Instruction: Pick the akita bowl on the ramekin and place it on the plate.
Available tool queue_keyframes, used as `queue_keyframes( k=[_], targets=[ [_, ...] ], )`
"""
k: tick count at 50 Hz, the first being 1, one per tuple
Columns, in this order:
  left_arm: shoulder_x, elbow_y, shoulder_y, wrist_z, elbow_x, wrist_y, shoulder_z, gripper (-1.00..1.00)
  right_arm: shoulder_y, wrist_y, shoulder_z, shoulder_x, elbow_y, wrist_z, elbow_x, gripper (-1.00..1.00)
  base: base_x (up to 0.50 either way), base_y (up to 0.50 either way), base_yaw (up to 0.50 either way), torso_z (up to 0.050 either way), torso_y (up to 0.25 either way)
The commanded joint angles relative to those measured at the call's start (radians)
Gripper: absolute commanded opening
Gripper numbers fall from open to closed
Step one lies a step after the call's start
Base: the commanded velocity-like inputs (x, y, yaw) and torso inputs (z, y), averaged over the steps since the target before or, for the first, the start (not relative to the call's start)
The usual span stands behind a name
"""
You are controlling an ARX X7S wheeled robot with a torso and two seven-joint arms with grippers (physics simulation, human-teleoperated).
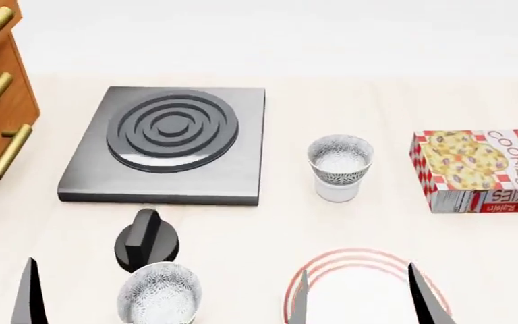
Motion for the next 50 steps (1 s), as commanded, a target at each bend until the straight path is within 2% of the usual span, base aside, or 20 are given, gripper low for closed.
queue_keyframes(
  k=[1,17,19,40,45,50],
  targets=[
    [-0.009,0.015,-0.001,-0.008,-0.032,-0.019,-0.002,1.0,0.001,-0.002,-0.011,0.01,0.002,0.01,0.003,1.0,0.5,0.0,0.0,0.05,0.0],
    [-0.023,0.012,-0.003,-0.026,-0.037,-0.013,0.004,1.0,0.004,-0.007,-0.017,0.024,0.007,0.022,0.009,1.0,0.5,0.0,0.0,0.05,0.0],
    [-0.025,0.011,-0.003,-0.028,-0.039,-0.013,0.004,1.0,-0.005,-0.059,0.0,0.014,0.015,0.02,0.04,1.0,0.5,0.0,0.0,0.05,0.0],
    [-0.043,-0.001,0.01,-0.045,-0.037,0.032,0.016,1.0,-0.011,-0.051,-0.03,0.039,0.011,0.037,0.012,1.0,0.0,0.0,0.0,0.05,0.0],
    [-0.046,-0.007,0.01,-0.054,-0.025,0.033,0.021,1.0,-0.006,-0.043,-0.022,0.05,-0.003,0.039,0.017,1.0,0.0,0.0,0.0,0.0,0.0],
    [-0.051,-0.009,0.009,-0.058,-0.021,0.032,0.027,1.0,0.044,0.038,-0.01,0.096,-0.076,0.017,0.037,1.0,0.0,0.0,0.0,0.0,0.0]
  ],
)
